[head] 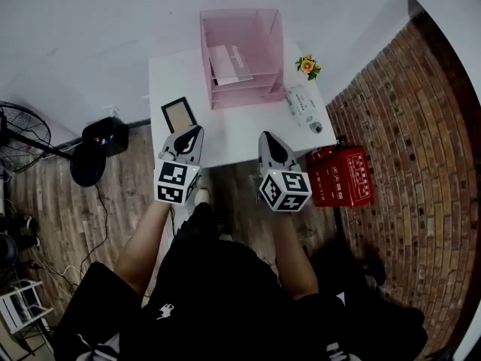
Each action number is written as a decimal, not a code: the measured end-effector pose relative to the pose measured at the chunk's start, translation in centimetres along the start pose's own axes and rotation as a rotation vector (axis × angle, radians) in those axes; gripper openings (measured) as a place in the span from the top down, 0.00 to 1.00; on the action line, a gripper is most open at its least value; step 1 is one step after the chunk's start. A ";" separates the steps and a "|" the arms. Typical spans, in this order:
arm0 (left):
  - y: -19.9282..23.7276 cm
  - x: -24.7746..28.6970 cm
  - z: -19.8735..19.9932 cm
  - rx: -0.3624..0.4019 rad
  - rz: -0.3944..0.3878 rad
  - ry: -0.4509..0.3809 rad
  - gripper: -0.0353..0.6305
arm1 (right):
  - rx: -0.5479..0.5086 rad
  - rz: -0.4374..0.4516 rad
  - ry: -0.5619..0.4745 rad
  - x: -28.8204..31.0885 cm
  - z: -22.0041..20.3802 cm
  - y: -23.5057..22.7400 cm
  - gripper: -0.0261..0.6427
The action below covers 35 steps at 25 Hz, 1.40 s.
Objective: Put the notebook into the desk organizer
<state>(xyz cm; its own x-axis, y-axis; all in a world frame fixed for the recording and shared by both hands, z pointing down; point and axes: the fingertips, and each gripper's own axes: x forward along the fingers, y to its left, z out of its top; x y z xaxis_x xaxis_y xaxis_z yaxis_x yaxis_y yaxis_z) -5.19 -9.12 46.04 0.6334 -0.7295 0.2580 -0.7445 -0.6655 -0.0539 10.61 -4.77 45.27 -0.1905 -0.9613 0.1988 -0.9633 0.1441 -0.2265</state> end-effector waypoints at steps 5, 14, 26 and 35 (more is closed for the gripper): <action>-3.1 -4.7 0.5 -0.007 0.028 -0.033 0.94 | -0.017 0.019 -0.032 -5.7 0.6 0.8 0.96; -6.2 -9.0 1.6 -0.005 0.005 -0.086 0.94 | -0.033 0.030 -0.094 -11.2 1.8 3.1 0.96; -2.8 -10.8 3.9 0.047 -0.114 -0.152 0.94 | -0.097 -0.053 -0.140 -11.3 3.4 8.5 0.96; 1.0 -11.7 4.9 0.039 -0.163 -0.198 0.94 | -0.073 -0.140 -0.189 -12.0 3.7 11.2 0.96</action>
<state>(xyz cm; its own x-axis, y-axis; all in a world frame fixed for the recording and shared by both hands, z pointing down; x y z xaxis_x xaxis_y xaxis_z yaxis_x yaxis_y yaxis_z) -12.33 -1.97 38.27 0.7762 -0.6264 0.0723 -0.6230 -0.7795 -0.0648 2.76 7.49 36.83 -0.0221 -0.9990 0.0395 -0.9902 0.0164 -0.1384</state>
